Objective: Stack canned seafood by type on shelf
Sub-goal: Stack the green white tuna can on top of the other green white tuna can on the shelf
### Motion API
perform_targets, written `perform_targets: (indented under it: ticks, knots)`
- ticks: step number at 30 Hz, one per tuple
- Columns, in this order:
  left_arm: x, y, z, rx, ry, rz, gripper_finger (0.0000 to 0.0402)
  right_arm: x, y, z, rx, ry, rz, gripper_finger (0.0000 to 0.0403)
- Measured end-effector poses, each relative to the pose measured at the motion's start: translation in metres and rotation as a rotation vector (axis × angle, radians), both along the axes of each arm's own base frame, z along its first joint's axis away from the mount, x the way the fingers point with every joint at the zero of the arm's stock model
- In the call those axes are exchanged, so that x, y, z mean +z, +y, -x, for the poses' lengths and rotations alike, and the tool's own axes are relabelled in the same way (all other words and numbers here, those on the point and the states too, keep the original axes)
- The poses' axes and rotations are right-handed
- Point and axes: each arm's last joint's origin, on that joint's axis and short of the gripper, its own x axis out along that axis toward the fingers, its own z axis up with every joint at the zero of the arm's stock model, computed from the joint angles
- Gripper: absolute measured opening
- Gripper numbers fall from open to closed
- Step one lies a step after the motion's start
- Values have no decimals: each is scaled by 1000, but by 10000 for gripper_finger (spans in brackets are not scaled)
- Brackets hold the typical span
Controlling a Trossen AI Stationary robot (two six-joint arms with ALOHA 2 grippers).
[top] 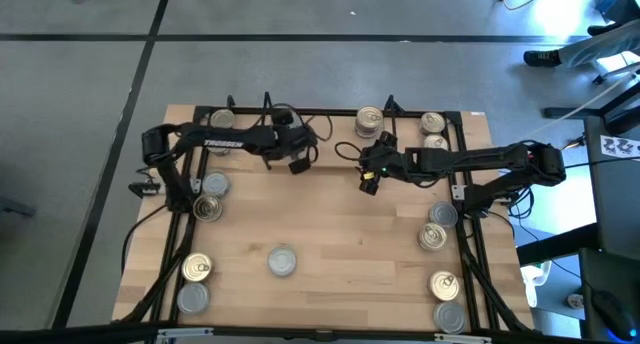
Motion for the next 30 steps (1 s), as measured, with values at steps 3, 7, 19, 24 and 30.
perform_targets:
  ticks: [3, 7, 19, 24, 30]
  knots:
    - [21, -32, -1, -90, -42, 11, 33, 0, 1, -1, 19, -7, -26, 278]
    - [45, -79, 9, -207, -105, 88, 33, 1, 3, -3, 69, -35, -78, 278]
    - [13, -192, 53, -444, -25, 350, 33, 14, 44, -17, 318, -238, -246, 278]
    - [-6, -227, 71, -465, -60, 408, 33, 18, 68, -19, 382, -299, -286, 278]
    - [-24, -265, 94, -494, -165, 457, 33, 11, 99, -32, 480, -367, -302, 278]
